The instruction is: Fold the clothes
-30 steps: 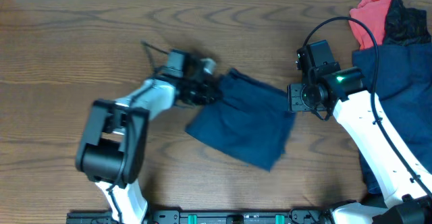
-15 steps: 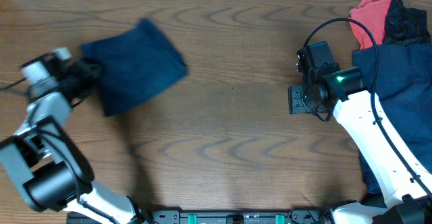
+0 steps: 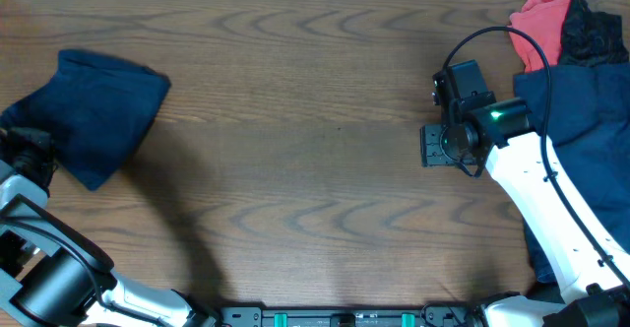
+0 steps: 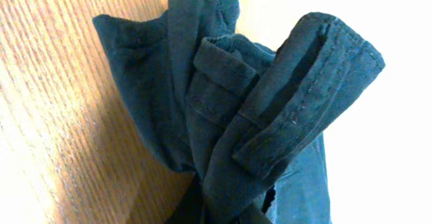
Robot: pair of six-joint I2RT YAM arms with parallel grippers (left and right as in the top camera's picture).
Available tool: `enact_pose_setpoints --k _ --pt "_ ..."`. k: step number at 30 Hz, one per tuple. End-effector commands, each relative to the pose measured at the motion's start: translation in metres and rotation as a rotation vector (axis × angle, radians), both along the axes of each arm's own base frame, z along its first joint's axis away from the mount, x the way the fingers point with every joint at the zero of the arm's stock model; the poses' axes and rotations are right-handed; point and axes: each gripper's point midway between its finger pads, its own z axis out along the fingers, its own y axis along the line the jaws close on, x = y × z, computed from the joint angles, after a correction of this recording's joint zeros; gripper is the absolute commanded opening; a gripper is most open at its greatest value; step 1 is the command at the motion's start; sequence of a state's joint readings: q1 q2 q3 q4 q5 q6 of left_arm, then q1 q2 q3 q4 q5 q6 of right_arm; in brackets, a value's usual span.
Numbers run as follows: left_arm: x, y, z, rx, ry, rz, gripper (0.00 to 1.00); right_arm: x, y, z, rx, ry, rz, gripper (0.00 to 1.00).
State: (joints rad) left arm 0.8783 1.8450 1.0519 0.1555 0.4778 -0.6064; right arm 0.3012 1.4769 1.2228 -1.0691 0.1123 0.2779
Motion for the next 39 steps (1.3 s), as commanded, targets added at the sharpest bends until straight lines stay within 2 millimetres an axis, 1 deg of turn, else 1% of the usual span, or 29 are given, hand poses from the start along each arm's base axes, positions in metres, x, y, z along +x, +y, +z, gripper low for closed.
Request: enact_pose_setpoints --k 1,3,4,5,6,7,10,12,13,15,18,20,21,22,25,26,28,29,30,32,36,39 --pt "0.007 0.003 0.013 0.034 -0.016 0.01 0.06 0.002 -0.005 0.002 -0.008 -0.01 -0.026 0.62" --pt "0.006 0.002 0.012 0.027 -0.012 0.008 0.06 0.002 -0.005 0.002 -0.008 -0.009 -0.026 0.62" --pt "0.006 0.0 0.011 0.02 -0.009 0.004 0.15 0.002 -0.005 0.002 -0.008 -0.009 -0.026 0.62" --pt "0.005 -0.001 0.009 0.01 -0.001 0.004 0.45 0.002 -0.005 0.002 -0.008 -0.009 -0.026 0.62" --pt "0.003 -0.004 0.006 -0.004 0.01 0.003 0.91 0.002 -0.005 0.002 -0.008 -0.009 -0.026 0.62" --pt "0.001 -0.007 0.002 -0.025 0.023 -0.001 0.98 0.002 -0.005 0.002 -0.008 -0.009 -0.026 0.62" --pt "-0.01 -0.021 -0.015 -0.121 0.087 0.008 0.98 0.002 -0.005 0.002 -0.005 -0.011 -0.037 0.62" --pt "-0.016 -0.029 -0.022 -0.162 0.117 0.01 0.98 0.003 -0.003 0.002 0.009 -0.013 -0.057 0.62" --pt "-0.016 -0.033 -0.024 -0.173 0.126 0.004 0.98 0.003 -0.002 0.002 0.017 -0.014 -0.058 0.63" --pt "-0.012 -0.041 -0.02 -0.184 0.118 -0.023 0.98 0.004 0.001 0.003 0.036 -0.016 -0.057 0.64" --pt "0.0 -0.057 -0.001 -0.165 0.084 -0.078 0.98 0.006 0.002 0.003 0.047 -0.025 -0.085 0.69" --pt "0.009 -0.068 0.017 -0.11 0.067 -0.127 0.98 0.008 0.005 0.004 0.064 -0.031 -0.089 0.74" --pt "0.013 -0.075 0.028 -0.08 0.058 -0.152 0.98 0.01 0.008 0.004 0.081 -0.036 -0.086 0.77" --pt "0.018 -0.084 0.039 -0.046 0.049 -0.184 0.98 0.012 0.01 0.005 0.098 -0.043 -0.083 0.82" --pt "0.035 -0.118 0.072 0.06 0.017 -0.284 0.98 0.017 0.02 0.007 0.163 -0.057 -0.072 0.92" --pt "0.041 -0.133 0.082 0.094 0.002 -0.33 0.98 0.019 0.024 0.008 0.183 -0.062 -0.067 0.98" --pt "0.049 -0.163 0.098 0.155 -0.012 -0.415 0.98 0.023 0.029 0.011 0.21 -0.077 -0.058 0.99" --pt "0.049 -0.175 0.101 0.177 0.004 -0.432 0.98 0.025 0.03 0.012 0.219 -0.083 -0.054 0.99" --pt "0.048 -0.184 0.102 0.191 0.03 -0.434 0.98 0.026 0.032 0.012 0.226 -0.086 -0.05 0.99" --pt "0.039 -0.194 0.095 0.222 0.119 -0.409 0.98 0.025 0.031 0.012 0.225 -0.082 -0.049 0.99" --pt "0.02 -0.198 0.075 0.248 0.276 -0.369 0.98 0.018 0.029 0.009 0.212 -0.055 -0.042 0.99" --pt "0.012 -0.199 0.068 0.234 0.315 -0.369 0.98 0.016 0.028 0.008 0.202 -0.045 -0.025 0.99"
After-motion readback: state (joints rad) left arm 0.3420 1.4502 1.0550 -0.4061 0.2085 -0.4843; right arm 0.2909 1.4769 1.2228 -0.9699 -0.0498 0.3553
